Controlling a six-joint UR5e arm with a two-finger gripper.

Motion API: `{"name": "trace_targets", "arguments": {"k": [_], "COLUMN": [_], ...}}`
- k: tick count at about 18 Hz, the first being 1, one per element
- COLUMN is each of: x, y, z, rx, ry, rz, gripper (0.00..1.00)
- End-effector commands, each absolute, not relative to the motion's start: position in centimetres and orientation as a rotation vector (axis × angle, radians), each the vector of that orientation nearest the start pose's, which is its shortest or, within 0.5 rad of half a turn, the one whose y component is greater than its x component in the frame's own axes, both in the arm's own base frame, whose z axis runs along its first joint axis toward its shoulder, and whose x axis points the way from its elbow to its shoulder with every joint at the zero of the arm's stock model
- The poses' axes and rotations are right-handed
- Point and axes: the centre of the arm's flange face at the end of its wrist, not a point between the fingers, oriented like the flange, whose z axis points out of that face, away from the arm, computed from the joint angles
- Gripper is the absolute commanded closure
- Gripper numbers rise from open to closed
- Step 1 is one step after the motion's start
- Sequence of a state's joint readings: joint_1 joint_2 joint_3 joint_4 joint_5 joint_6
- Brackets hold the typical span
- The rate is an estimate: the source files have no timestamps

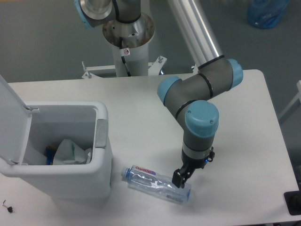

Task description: Place the trash in the trash can

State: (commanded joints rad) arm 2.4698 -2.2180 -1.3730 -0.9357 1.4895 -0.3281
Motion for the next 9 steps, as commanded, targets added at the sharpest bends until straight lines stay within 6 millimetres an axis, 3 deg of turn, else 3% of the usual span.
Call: {"name": "trace_targets", "arguments": {"k": [3,9], "x": [-48.2,-48.6], "y": [56.8,57.2], "z": [23.4,22.0], "rx": [-2.41,-2.39], "ry": [-1.719,-1.771], "rz": [-0.046,-0.049], "gripper": [0.0,0.0]}}
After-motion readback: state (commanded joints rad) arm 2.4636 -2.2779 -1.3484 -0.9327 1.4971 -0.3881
